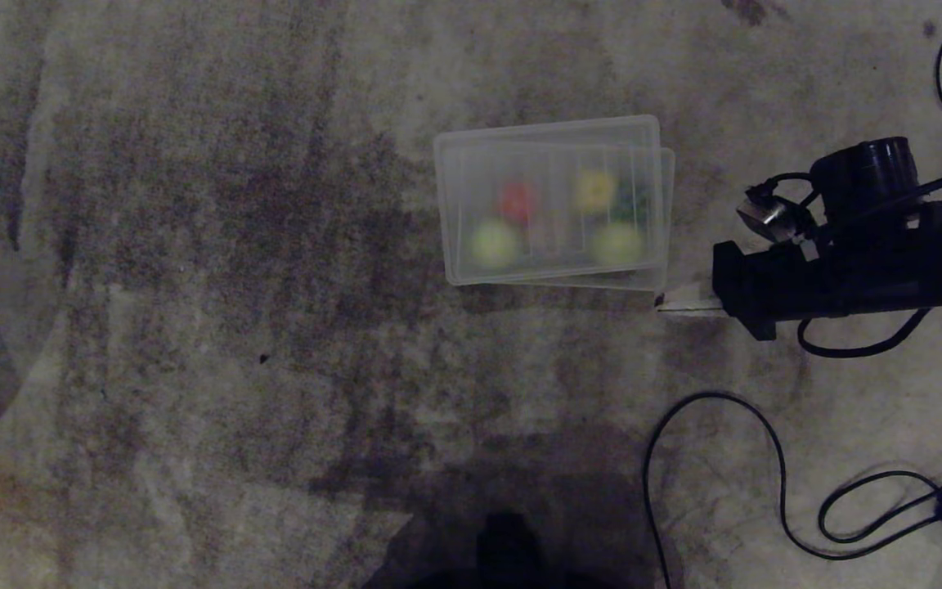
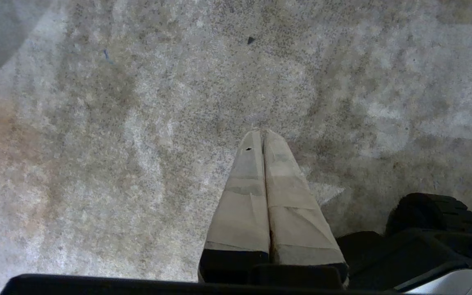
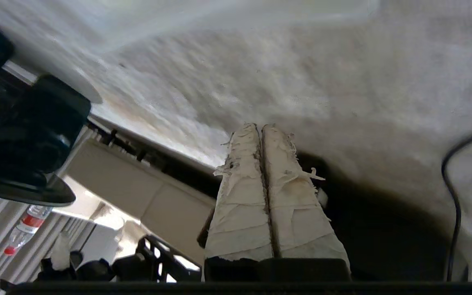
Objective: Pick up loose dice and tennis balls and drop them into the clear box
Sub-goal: Close the lid
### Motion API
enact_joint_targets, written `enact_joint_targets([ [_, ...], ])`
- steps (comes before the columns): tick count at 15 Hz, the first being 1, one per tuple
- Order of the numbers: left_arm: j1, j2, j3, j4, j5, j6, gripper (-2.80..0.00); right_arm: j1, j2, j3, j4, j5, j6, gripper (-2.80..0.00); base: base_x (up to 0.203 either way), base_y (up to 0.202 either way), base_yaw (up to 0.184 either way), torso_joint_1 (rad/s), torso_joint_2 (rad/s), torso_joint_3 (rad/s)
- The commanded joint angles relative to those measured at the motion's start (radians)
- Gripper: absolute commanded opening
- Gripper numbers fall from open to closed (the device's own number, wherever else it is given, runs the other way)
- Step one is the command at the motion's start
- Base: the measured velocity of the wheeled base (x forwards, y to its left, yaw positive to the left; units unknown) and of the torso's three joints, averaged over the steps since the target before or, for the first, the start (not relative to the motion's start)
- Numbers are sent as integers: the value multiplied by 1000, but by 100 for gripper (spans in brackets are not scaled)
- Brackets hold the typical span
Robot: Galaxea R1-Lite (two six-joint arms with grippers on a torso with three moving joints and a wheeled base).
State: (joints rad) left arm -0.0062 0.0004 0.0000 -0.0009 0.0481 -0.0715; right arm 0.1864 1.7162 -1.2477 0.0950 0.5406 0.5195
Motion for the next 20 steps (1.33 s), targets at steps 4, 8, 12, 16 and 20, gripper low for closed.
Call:
enact_joint_targets([
  [4, 0, 1, 2, -1, 1, -1, -280, -116, 9, -51, -72, -10, -9, -280, 0, 0, 0, 0, 0, 0],
  [8, 0, 1, 2, -1, 0, -1, -280, -125, 44, -89, -178, -31, -5, -280, 0, 0, 0, 0, 0, 0],
  [12, 0, 1, 2, -1, -1, -1, -280, -104, 69, -174, -182, -24, 26, -280, 0, 0, 0, 0, 0, 0],
  [16, 0, 1, 2, -1, 1, -1, -280, -69, 102, -229, -190, -19, 29, -280, 0, 0, 0, 0, 0, 0],
  [20, 0, 1, 2, -1, 1, -1, -280, -42, 147, -276, -193, -18, 62, -280, 0, 0, 0, 0, 0, 0],
])
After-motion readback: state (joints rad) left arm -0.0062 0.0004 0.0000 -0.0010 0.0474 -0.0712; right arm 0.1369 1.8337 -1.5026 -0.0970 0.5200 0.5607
